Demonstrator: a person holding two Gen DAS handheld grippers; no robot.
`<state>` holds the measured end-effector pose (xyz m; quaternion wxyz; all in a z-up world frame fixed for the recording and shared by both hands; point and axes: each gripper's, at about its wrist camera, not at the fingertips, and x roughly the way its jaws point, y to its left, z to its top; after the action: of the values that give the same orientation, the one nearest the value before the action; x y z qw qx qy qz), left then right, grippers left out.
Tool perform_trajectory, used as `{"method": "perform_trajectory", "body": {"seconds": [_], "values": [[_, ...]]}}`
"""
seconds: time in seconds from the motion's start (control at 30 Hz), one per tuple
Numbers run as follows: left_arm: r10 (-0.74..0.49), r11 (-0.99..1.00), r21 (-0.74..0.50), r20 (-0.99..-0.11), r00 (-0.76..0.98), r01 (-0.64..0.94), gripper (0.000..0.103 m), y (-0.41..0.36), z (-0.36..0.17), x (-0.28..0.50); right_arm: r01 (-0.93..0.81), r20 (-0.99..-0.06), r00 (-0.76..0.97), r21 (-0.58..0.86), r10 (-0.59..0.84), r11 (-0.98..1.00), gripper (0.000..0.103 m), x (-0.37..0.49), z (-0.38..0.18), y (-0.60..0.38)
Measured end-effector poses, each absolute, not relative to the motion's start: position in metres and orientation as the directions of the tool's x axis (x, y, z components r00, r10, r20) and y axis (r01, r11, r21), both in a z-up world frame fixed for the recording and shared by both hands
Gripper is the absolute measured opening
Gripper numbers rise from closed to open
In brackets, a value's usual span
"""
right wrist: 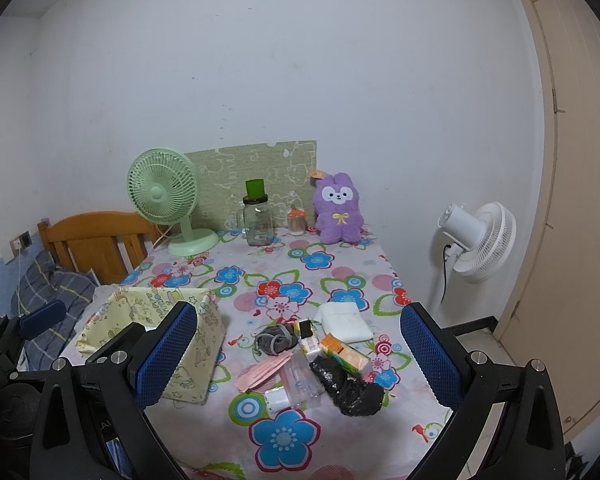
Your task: Organize soft objects
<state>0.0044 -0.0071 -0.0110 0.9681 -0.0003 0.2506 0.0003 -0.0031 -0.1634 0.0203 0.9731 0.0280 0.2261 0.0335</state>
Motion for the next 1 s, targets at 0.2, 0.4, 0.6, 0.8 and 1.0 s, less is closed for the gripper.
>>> {"method": "perform_trajectory", "body": {"seconds": [0.2,0.4,0.6,0.8,1.0], "values": [[-0.008,1.0,-0.004,-0.483,0.876,0.007,0.101,-0.011,-0.013,0.008,-0.057,-0.44,0.894,0.072,0.083,0.996,0.102,-0.001,0.019,-0.164],[-0.009,1.0,-0.01,-0.498,0.867,0.004,0.101,-0.016,-0.014,0.018,-0.06,-0.449,0.889,0.082,0.09,0.995,0.102,0.006,0.015,-0.168],[-0.009,1.0,-0.01,-0.513,0.858,0.004,0.101,-0.027,-0.021,0.027,-0.062,-0.457,0.885,0.084,0.094,0.995,0.103,0.014,0.009,-0.175],[-0.009,1.0,-0.007,-0.53,0.848,0.006,0.101,-0.04,-0.033,0.036,-0.075,-0.464,0.88,0.073,0.1,0.995,0.102,0.024,-0.003,-0.183],[-0.011,1.0,-0.015,-0.551,0.834,0.003,0.101,-0.051,-0.05,0.047,-0.082,-0.482,0.87,0.068,0.105,0.994,0.102,0.035,-0.02,-0.192]]}}
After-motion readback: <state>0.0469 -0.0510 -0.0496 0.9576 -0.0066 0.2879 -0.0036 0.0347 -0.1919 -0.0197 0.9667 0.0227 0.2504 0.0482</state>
